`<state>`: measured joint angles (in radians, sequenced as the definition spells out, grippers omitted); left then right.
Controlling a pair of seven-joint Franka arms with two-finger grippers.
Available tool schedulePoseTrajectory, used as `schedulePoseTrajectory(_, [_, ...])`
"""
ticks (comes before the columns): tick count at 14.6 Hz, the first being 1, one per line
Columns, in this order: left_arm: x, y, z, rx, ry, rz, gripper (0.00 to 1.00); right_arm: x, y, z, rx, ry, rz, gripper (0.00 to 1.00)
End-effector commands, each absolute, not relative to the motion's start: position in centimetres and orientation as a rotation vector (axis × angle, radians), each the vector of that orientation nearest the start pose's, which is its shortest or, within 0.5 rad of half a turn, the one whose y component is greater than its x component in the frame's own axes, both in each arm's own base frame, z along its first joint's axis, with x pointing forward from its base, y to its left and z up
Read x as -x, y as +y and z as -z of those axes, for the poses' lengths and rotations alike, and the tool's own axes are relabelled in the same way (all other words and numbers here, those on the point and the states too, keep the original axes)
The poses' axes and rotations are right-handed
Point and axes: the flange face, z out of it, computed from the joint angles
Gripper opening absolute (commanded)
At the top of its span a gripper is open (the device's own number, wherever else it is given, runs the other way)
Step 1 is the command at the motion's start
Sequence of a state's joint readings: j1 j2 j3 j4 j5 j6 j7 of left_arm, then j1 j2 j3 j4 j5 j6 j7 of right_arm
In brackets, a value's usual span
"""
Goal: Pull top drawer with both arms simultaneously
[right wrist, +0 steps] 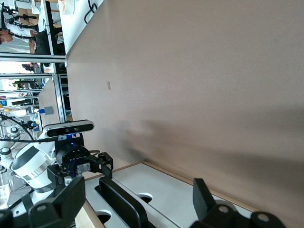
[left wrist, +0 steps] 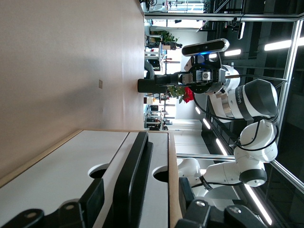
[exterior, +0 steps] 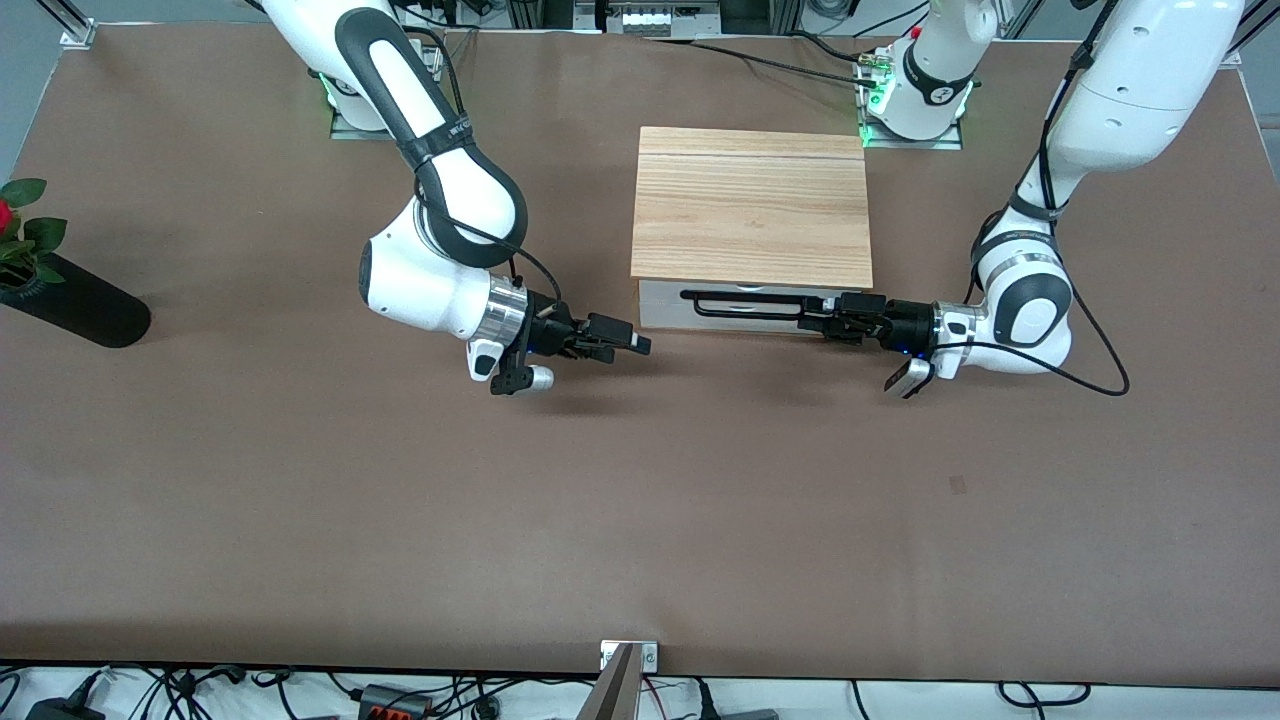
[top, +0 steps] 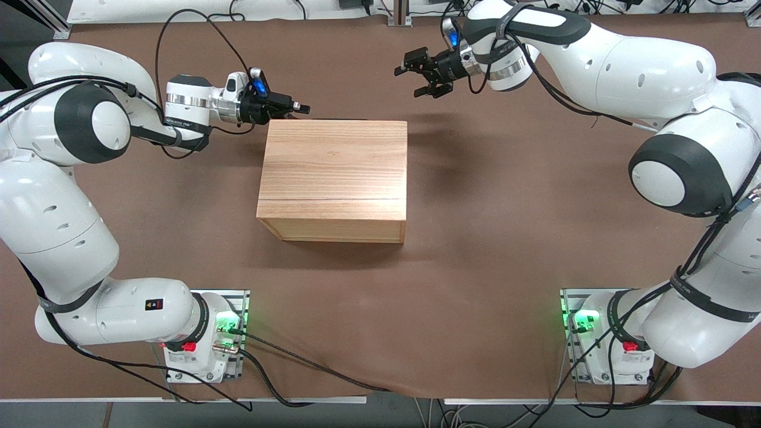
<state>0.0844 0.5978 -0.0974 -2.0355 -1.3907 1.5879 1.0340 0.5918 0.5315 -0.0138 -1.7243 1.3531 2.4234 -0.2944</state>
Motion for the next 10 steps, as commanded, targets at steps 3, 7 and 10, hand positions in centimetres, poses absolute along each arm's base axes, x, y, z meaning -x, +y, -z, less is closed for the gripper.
schedulePoseTrajectory(3, [-53.55, -12.00, -16.77, -1.605, -0.117, 0.095, 0.58, -57.29, 40.09, -25.46, 1.950, -0.012, 0.006, 1.00])
schedulePoseTrajectory(7, [-53.54, -12.00, -16.76, -1.606, -0.123, 0.091, 0.39, -57.34, 39.99, -25.36, 1.951, -0.010, 0.006, 1.00])
schedulePoseTrajectory(10, [-53.44, -11.95, -16.47, -1.602, -0.119, 0.094, 0.19, -57.05, 40.29, -24.72, 1.954, -0.009, -0.006, 1.00])
